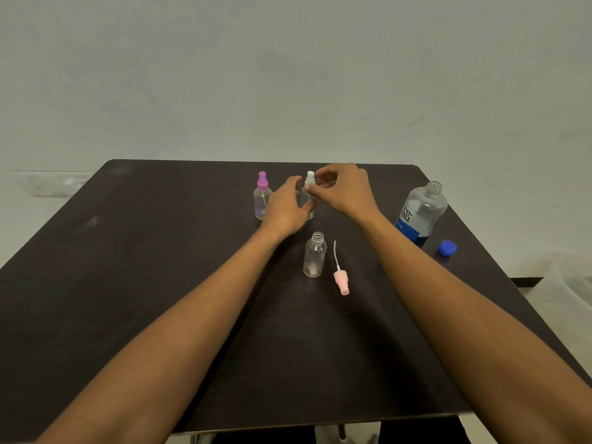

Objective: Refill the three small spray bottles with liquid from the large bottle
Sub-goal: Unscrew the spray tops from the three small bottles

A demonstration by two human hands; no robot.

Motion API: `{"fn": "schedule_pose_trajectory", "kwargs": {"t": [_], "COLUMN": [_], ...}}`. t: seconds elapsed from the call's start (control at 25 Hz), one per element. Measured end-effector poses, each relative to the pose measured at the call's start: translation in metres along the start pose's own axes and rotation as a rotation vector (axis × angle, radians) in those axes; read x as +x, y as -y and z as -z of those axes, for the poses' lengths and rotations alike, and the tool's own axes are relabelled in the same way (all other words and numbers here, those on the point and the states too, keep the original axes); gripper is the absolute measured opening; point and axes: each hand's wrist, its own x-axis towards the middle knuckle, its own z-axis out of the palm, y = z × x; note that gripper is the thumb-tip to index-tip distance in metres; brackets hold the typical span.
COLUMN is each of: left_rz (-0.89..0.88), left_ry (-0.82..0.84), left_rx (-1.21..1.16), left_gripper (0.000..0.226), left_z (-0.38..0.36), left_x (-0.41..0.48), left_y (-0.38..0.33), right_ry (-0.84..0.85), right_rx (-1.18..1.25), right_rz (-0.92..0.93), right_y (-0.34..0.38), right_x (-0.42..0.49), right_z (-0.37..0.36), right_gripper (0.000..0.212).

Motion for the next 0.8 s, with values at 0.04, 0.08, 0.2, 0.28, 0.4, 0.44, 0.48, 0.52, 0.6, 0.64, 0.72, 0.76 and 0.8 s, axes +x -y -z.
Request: {"fn": "schedule_pose_trajectory", "kwargs": {"t": [0.04, 0.08, 0.2, 0.28, 0.4, 0.44, 0.48, 0.52, 0.6, 0.64, 0.72, 0.76, 0.8], "left_rz": [0.003, 0.007, 0.014, 0.014, 0.009, -0.002, -0.014, -0.027, -0.049, -0.059, -0.089, -0.112, -0.126], "left_ry": [0.0, -0.001, -0.011, -0.03, -0.045, -0.048, -0.057, -0.069, -0.093, -0.104, -0.127, -0.141, -0.151], "left_rx": [0.014, 0.027, 0.045, 0.045, 0.027, 0.024, 0.025, 0.02, 0.012, 0.023, 0.02, -0.01, -0.037], "left_gripper": [0.062, 0.057, 0.041, 0.033, 0.028, 0.028, 0.028, 0.029, 0.031, 0.031, 0.029, 0.028, 0.028], "left_z": [-0.002, -0.003, -0.008, -0.01, -0.011, -0.009, -0.007, -0.005, 0.004, 0.011, 0.027, 0.035, 0.045], "left_x": [0.003, 0.004, 0.007, 0.006, 0.005, 0.004, 0.003, 0.001, -0.004, -0.009, -0.021, -0.027, -0.035], "left_y": [0.0, 0.0, 0.001, 0.0, 0.001, -0.001, -0.003, -0.006, -0.013, -0.018, -0.028, -0.033, -0.037], "right_ry": [0.008, 0.012, 0.015, 0.016, 0.017, 0.013, 0.008, 0.005, 0.003, 0.001, -0.007, -0.007, -0.002], "right_rx": [0.004, 0.009, -0.009, -0.029, -0.013, -0.006, 0.003, 0.012, 0.022, 0.022, 0.023, 0.025, 0.027], "right_rz": [-0.002, -0.003, 0.012, 0.027, 0.021, 0.02, 0.02, 0.024, 0.041, 0.057, 0.098, 0.122, 0.148], "right_y": [-0.001, -0.001, -0.003, -0.005, -0.003, -0.002, 0.001, 0.004, 0.012, 0.018, 0.032, 0.04, 0.048], "right_x": [0.003, 0.006, 0.01, 0.011, 0.01, 0.01, 0.01, 0.01, 0.008, 0.006, 0.0, -0.003, -0.007], "right_z": [-0.004, -0.007, -0.014, -0.016, -0.013, -0.011, -0.008, -0.003, 0.007, 0.013, 0.026, 0.032, 0.039], "right_gripper": [0.046, 0.047, 0.04, 0.035, 0.034, 0.034, 0.033, 0.033, 0.034, 0.035, 0.034, 0.033, 0.031]}}
